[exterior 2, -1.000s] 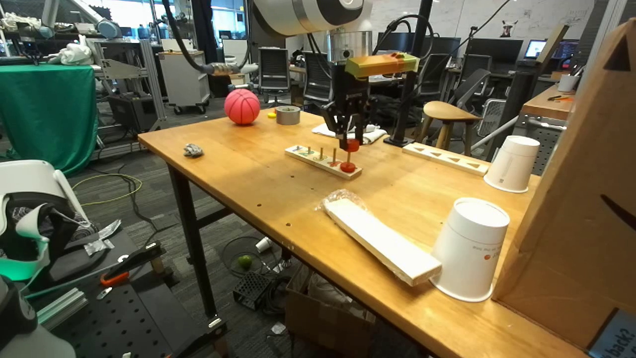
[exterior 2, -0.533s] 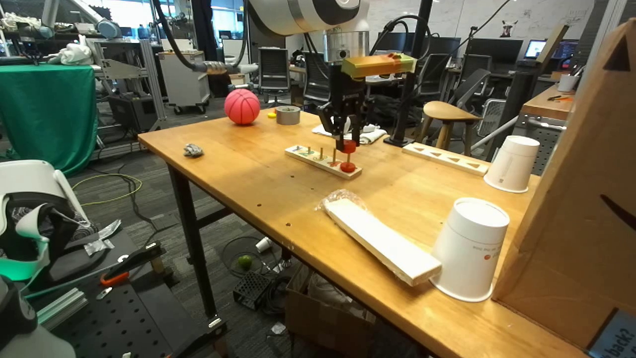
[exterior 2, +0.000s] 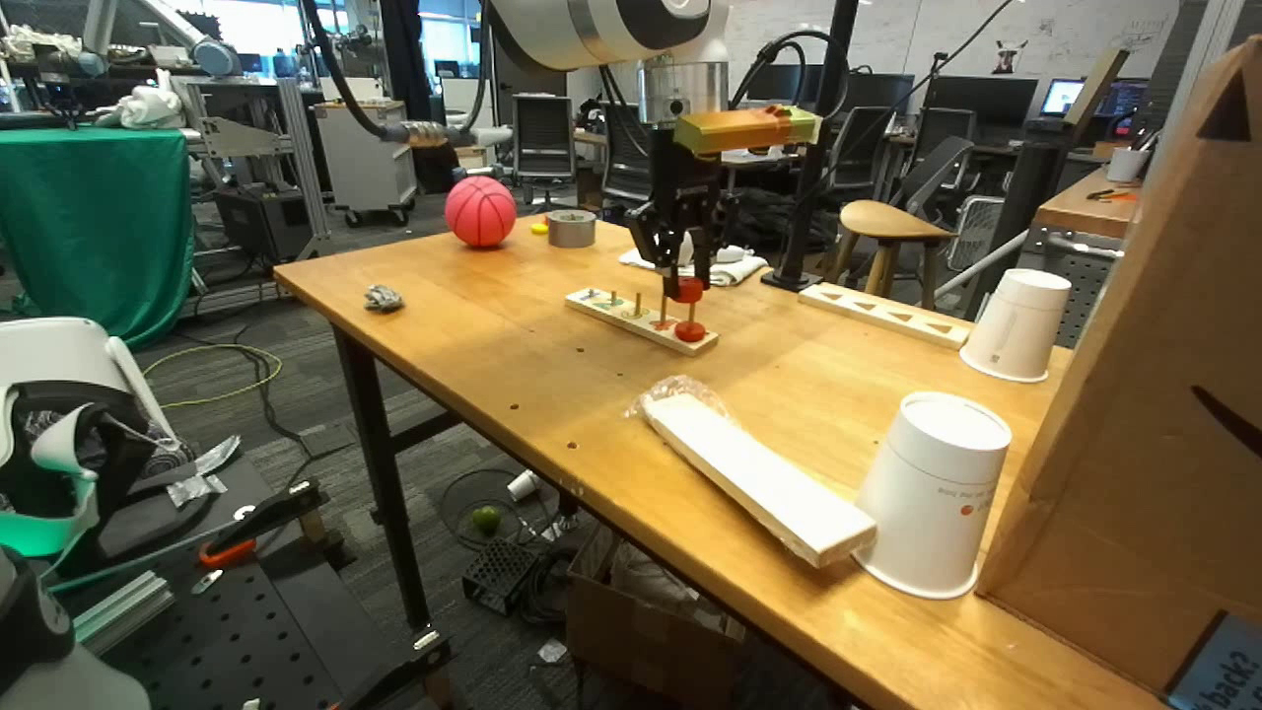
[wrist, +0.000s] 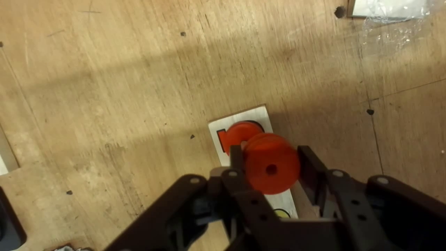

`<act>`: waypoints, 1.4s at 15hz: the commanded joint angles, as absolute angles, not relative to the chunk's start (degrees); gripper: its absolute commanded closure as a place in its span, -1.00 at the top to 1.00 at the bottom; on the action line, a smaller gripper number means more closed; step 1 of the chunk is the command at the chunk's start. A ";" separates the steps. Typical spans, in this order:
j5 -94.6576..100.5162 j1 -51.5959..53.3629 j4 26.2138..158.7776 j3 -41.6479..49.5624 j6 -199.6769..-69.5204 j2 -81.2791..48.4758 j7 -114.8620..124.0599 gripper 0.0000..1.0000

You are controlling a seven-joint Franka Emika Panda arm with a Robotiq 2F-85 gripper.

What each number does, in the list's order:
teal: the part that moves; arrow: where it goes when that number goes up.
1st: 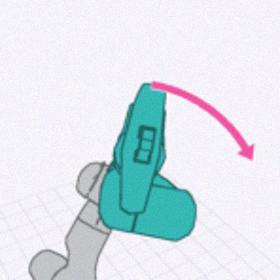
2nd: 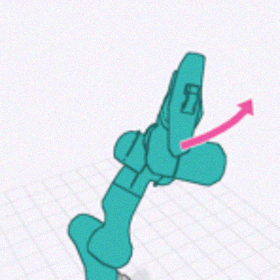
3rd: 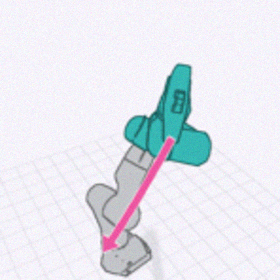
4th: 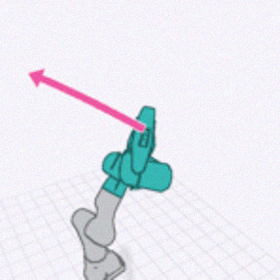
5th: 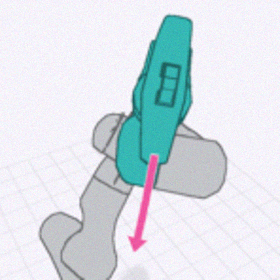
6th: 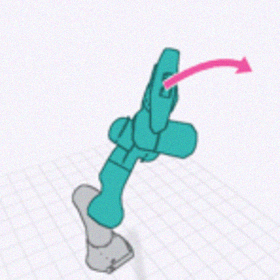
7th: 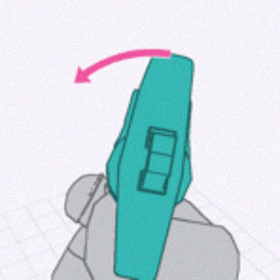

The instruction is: Put the discs on the first road on the right of the wooden rock

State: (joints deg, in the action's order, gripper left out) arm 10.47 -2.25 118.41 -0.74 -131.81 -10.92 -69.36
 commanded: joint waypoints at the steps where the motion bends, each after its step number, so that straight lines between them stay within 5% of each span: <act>1: 11.09 -1.92 118.00 -1.06 -131.03 -10.98 -68.47 -0.66; 21: 10.94 -2.55 114.40 -0.85 -130.23 -14.31 -69.06 -0.66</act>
